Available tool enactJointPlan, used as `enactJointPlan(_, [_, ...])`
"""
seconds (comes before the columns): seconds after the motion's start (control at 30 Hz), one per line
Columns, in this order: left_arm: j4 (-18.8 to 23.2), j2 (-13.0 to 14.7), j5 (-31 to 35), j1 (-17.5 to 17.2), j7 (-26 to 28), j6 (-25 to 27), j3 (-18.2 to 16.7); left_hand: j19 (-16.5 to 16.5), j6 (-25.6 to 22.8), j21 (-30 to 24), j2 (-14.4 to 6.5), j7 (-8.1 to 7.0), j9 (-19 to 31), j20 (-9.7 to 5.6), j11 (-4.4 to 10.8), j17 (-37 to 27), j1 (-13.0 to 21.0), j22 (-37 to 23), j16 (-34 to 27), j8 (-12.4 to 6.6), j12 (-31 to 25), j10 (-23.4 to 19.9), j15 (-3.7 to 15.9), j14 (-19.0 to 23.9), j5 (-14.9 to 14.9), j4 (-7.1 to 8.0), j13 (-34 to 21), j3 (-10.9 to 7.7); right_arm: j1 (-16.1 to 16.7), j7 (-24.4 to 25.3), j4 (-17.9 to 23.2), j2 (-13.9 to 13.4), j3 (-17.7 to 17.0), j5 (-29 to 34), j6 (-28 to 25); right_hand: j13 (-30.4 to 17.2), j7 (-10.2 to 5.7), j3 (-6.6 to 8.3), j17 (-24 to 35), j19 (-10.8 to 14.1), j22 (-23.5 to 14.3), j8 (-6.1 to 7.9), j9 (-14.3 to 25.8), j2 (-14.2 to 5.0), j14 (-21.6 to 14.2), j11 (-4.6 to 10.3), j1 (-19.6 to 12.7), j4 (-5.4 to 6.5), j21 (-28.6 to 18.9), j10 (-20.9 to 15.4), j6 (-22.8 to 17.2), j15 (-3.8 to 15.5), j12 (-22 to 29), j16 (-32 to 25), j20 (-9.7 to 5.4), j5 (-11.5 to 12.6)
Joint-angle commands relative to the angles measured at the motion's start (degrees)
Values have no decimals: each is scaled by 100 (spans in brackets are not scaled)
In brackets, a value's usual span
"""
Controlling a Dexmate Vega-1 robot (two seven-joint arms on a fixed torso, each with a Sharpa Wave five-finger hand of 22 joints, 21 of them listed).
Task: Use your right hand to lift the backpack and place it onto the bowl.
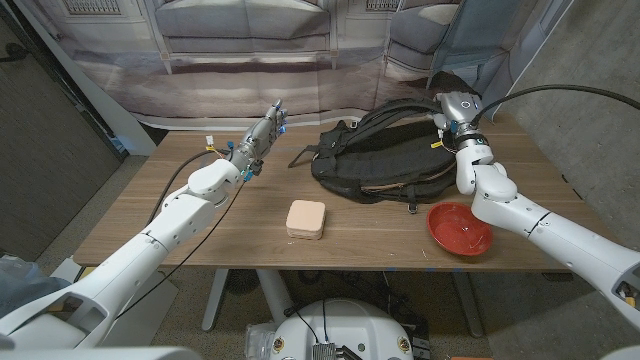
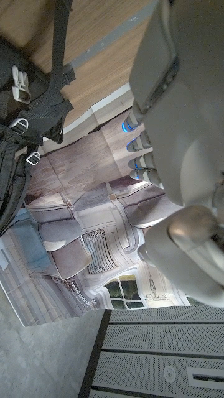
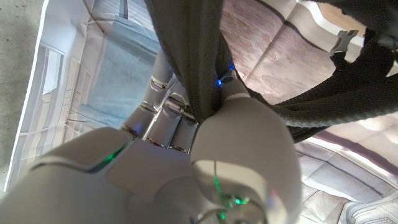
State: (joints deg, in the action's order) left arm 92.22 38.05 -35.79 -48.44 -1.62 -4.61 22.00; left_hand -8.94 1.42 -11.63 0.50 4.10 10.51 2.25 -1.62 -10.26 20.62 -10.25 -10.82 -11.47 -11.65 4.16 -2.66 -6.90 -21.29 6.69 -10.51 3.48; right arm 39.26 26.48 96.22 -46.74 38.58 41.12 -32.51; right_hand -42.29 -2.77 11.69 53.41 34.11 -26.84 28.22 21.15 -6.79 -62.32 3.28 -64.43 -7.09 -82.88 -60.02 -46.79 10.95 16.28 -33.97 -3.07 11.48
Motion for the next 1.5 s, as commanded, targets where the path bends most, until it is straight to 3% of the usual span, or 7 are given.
enactJointPlan(0.03, [-50,-26,-7,-3,-36,-104,-21,9,-34,5,-39,30,26,26,-8,-24,8,-19,4,12,20,19,-10,-4,-22,2,-17,35,109,-58,340,-43,-220,47,38,-39,-860,-16,48,-34,66,-30,32,-119,-35,794,-149,28,-86,-1069,-901,199,-68,80,-948,44])
enactJointPlan(0.53, [-122,-39,0,47,-95,-158,-19,13,-38,5,-51,28,26,26,-6,-23,17,-18,4,11,21,20,-3,-5,-23,0,-17,61,40,-194,501,-45,-334,185,8,-85,-861,-26,162,-73,264,-103,66,-118,-91,794,-136,52,-207,-1109,-910,196,-147,229,-950,50])
enactJointPlan(1.5, [-263,-81,-20,158,-235,-169,31,12,-38,8,-73,31,26,29,-10,-23,31,-16,2,13,20,23,-6,0,-24,-2,-17,101,229,-802,1413,-378,-801,155,125,-170,-861,-41,375,-175,619,-255,175,-136,-130,790,-161,78,-350,-1089,-912,192,-256,489,-956,92])
